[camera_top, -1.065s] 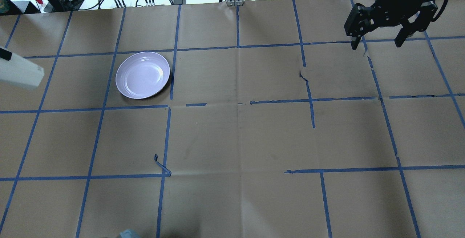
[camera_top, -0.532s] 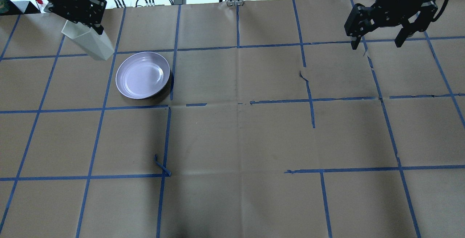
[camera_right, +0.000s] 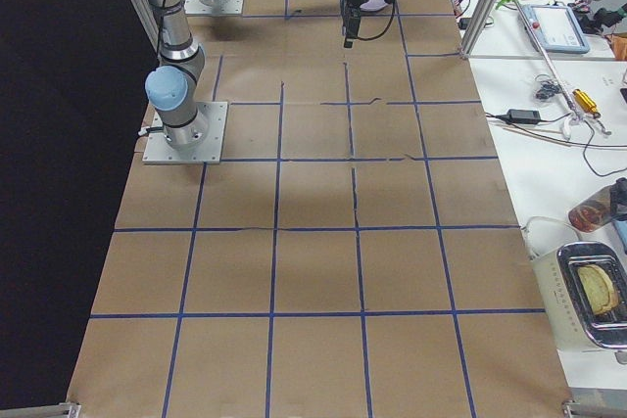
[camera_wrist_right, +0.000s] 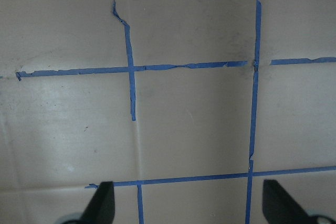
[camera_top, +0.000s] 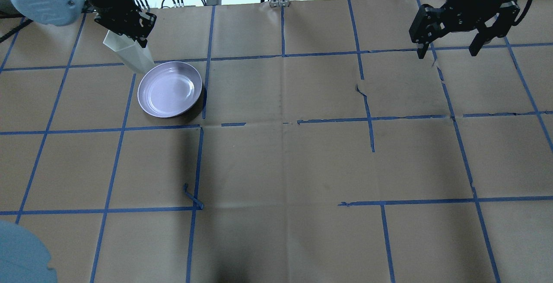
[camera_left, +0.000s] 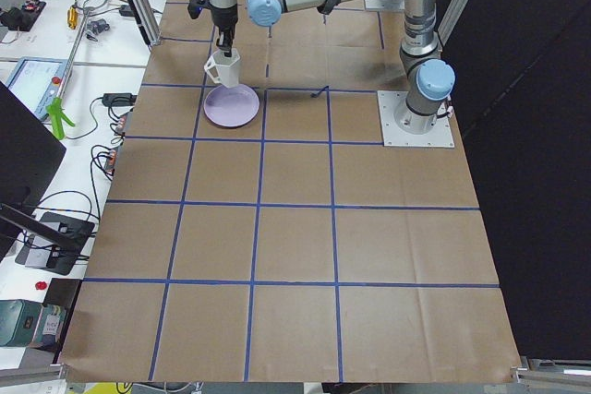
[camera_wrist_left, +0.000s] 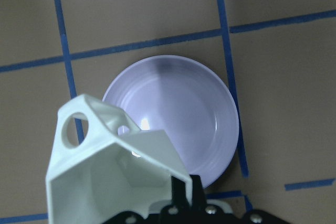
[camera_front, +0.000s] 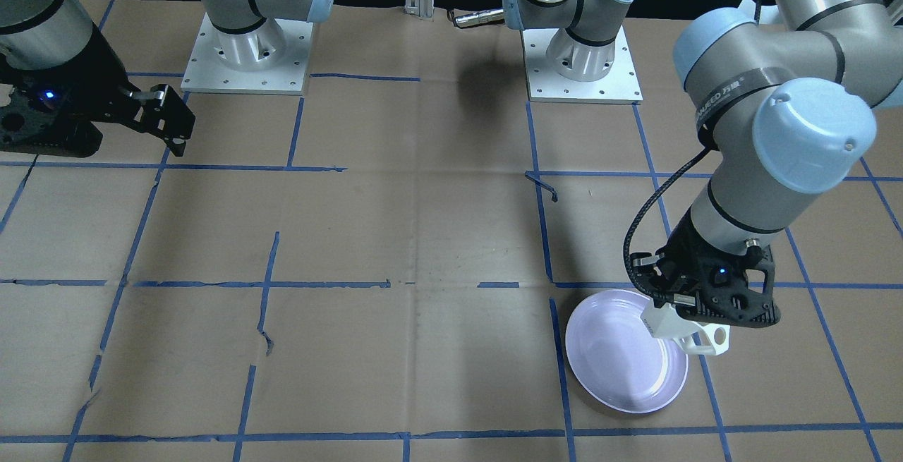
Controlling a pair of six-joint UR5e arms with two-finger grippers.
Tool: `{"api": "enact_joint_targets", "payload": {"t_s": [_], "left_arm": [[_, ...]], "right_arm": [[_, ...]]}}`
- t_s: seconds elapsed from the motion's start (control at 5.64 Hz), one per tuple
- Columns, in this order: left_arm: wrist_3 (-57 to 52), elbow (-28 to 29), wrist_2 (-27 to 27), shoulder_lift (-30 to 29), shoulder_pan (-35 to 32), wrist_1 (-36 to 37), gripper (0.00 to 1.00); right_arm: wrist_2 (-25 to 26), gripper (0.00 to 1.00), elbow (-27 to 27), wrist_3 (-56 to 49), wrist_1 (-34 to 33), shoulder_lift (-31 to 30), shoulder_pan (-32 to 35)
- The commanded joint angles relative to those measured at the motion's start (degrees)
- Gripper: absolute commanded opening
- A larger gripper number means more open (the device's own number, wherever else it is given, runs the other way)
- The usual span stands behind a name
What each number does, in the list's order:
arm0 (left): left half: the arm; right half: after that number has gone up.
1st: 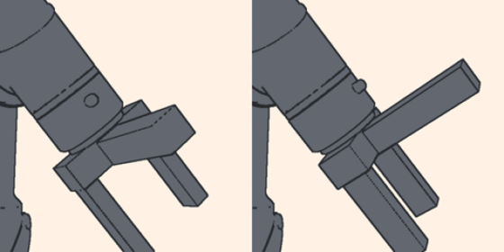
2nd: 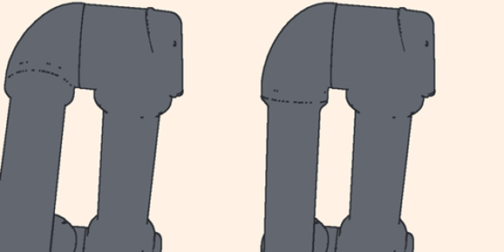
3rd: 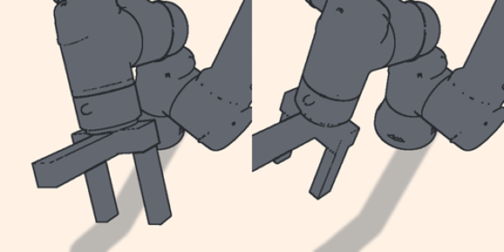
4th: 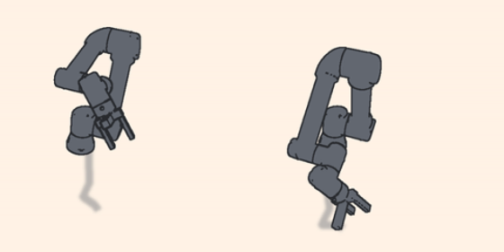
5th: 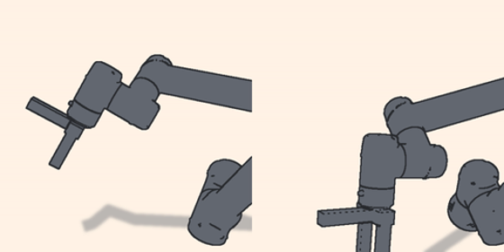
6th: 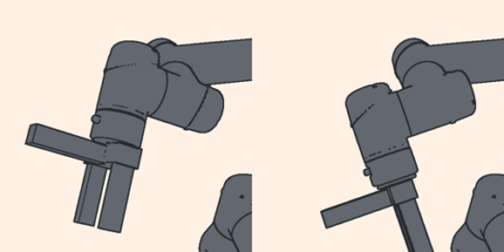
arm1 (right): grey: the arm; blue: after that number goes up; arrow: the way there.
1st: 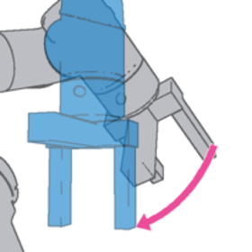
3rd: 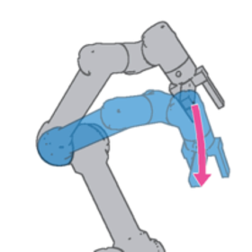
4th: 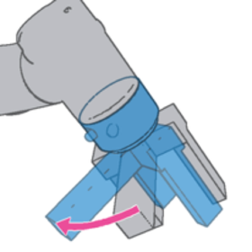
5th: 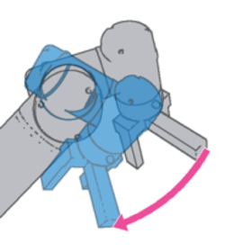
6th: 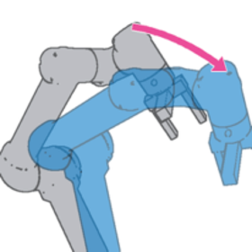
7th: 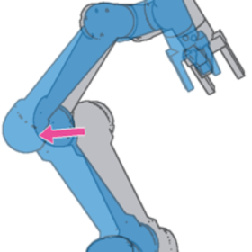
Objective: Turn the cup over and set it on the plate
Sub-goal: 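Carry the upright mug over the lavender plate and lower it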
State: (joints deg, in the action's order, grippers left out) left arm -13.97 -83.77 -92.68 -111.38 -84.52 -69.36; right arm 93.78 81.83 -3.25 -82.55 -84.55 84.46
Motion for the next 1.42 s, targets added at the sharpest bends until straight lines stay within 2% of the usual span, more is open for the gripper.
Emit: {"api": "enact_joint_targets", "payload": {"t_s": [0.0, 0.35, 0.53, 0.71, 0.89, 1.24], "left_arm": [[0.2, -3.6, 0.0, -5.0, -0.1, 8.3, 0.00], [0.3, -3.9, 0.0, -6.9, -0.6, 8.1, 0.00], [0.2, -4.7, 0.0, -6.9, -0.9, 8.1, 0.06], [0.3, -5.0, 0.0, -6.9, -0.9, 8.2, 0.42], [0.5, -4.5, -0.1, -6.8, -0.9, 8.2, 0.98], [0.5, -3.0, 0.0, -3.4, -0.8, 5.6, 0.99]], "right_arm": [[0.0, 1.00, 0.0, 0.0, -0.1, 0.0, 0.0], [0.0, 1.00, 0.0, 0.0, 0.0, 0.0, 0.0], [0.0, 1.00, 0.0, 0.0, 0.0, 0.0, 0.0], [0.0, 1.00, 0.0, 0.0, 0.0, 0.0, 0.0], [0.0, 1.00, 0.0, 0.0, -0.1, 0.0, 0.0], [0.0, 1.00, 0.0, 0.0, -0.1, 0.0, 0.0]]}}
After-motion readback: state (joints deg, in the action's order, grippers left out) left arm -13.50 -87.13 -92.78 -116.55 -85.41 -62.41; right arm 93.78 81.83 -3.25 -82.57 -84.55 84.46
